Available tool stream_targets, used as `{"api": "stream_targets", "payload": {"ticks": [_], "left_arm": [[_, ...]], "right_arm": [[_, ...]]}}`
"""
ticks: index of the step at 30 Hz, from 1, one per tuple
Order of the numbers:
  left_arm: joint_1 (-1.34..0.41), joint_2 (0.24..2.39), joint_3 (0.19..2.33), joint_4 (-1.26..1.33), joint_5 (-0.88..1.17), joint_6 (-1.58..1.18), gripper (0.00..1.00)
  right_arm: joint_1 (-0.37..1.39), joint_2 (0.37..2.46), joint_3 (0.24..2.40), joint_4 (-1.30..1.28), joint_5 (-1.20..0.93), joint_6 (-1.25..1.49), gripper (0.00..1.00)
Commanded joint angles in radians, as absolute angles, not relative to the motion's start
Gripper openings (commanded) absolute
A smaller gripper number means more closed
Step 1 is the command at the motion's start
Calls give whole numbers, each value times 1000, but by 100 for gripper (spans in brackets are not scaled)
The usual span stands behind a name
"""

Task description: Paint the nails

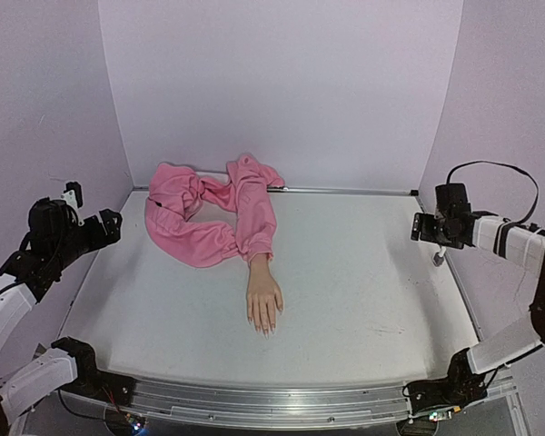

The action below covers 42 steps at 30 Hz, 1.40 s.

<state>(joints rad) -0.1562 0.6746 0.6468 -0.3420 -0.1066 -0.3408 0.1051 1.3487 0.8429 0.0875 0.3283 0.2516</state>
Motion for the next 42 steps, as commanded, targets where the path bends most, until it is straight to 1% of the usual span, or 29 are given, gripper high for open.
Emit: {"api": "stream_targets", "payload": {"ticks": [1,6,11,16,20,26,31,38,42], "left_arm": [[-142,675,721,-373,21,-344,99],[-137,699,748,-398,132,-343,99],[-134,731,788,-427,233,-339,99],[-134,739,804,-440,302,-346,99],[-134,738,809,-445,347,-358,99],[-133,753,813,-445,383,-377,99],[-133,761,815,-446,404,-385,99],[-133,763,812,-452,407,-393,100],[-133,780,828,-491,360,-426,99]], "right_arm": [[12,1448,964,38,330,273,97],[-87,1574,1058,19,292,273,93],[-170,1684,1113,11,214,262,84],[-195,1757,1129,6,227,253,73],[-199,1783,1123,2,182,234,61],[-198,1793,1113,3,141,218,55],[-198,1778,1101,3,139,221,40],[-199,1771,1088,2,137,218,34],[-198,1778,1085,0,134,218,30]]}}
